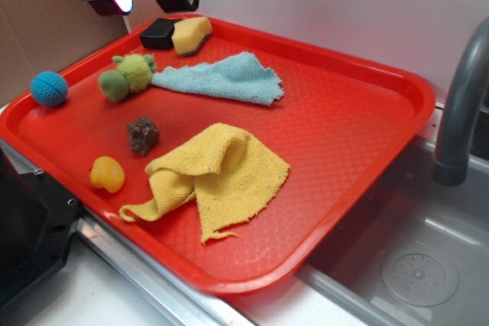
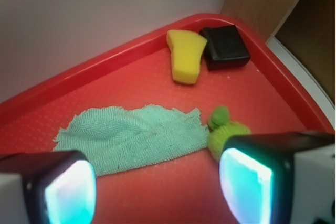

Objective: Grab the green sponge.

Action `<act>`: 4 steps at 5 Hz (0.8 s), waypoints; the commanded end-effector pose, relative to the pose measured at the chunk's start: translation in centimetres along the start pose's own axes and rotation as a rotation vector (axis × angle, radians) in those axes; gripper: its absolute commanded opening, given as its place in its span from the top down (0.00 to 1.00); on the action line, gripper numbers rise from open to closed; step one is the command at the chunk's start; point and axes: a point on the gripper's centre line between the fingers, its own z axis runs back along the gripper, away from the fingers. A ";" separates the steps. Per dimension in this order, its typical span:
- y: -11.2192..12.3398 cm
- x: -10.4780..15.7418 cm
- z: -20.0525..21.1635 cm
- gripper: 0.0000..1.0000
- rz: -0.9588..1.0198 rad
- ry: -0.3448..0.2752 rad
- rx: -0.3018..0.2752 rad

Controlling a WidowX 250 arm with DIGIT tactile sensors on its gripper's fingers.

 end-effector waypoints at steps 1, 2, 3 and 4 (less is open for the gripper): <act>1.3 3.3 -2.6 0.00 0.115 -0.059 0.031; 2.4 5.0 -5.4 0.00 0.137 -0.067 0.074; 3.2 6.1 -7.9 0.00 0.162 -0.071 0.115; 3.3 7.0 -10.1 0.00 0.170 -0.045 0.130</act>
